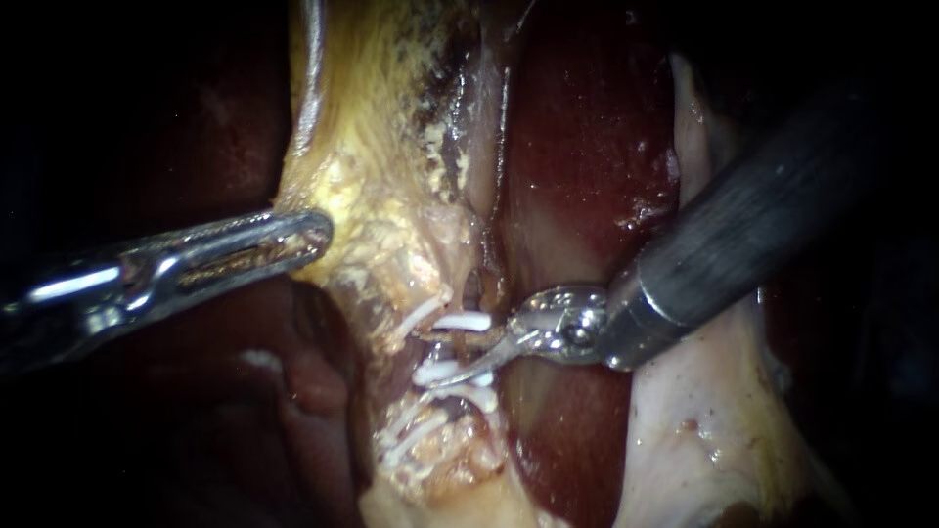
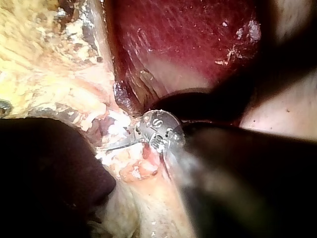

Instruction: Go to the cutting position right tube

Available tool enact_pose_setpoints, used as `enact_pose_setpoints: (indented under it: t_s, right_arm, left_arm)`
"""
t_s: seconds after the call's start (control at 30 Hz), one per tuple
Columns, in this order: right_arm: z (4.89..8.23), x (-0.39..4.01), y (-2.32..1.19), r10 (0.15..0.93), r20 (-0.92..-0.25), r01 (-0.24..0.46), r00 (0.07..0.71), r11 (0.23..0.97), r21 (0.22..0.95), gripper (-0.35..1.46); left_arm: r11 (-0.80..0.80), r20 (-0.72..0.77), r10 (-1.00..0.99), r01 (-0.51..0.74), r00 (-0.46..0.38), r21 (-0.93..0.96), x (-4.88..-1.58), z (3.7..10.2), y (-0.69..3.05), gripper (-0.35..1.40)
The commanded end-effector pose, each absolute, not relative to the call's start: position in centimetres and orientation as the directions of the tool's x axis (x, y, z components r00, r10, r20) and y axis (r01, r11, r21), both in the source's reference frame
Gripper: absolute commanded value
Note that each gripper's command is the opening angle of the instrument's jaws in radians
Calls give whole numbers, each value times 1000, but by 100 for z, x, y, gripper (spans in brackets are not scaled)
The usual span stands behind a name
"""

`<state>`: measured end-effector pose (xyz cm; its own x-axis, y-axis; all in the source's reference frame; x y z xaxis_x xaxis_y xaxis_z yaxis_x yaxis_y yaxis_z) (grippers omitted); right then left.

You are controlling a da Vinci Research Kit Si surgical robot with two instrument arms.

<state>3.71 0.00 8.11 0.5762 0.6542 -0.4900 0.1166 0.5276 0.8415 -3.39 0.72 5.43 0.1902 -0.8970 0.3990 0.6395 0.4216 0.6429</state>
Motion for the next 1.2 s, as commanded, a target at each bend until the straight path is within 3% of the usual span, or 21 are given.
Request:
enact_pose_setpoints:
  t_s: [0.03, 0.47, 1.2]
  right_arm:
    - [811, 371, 0, 654, -490, 116, 576, 528, 841, 61]
    - [812, 370, 2, 654, -490, 116, 576, 528, 842, 34]
    - [813, 370, 2, 654, -490, 117, 577, 528, 841, 41]
  left_arm:
    - [422, 399, -897, 640, 190, 643, -340, 543, 72, -35]
    - [422, 399, -897, 640, 190, 643, -340, 544, 72, -35]
    - [421, 399, -897, 640, 190, 643, -340, 544, 72, -35]
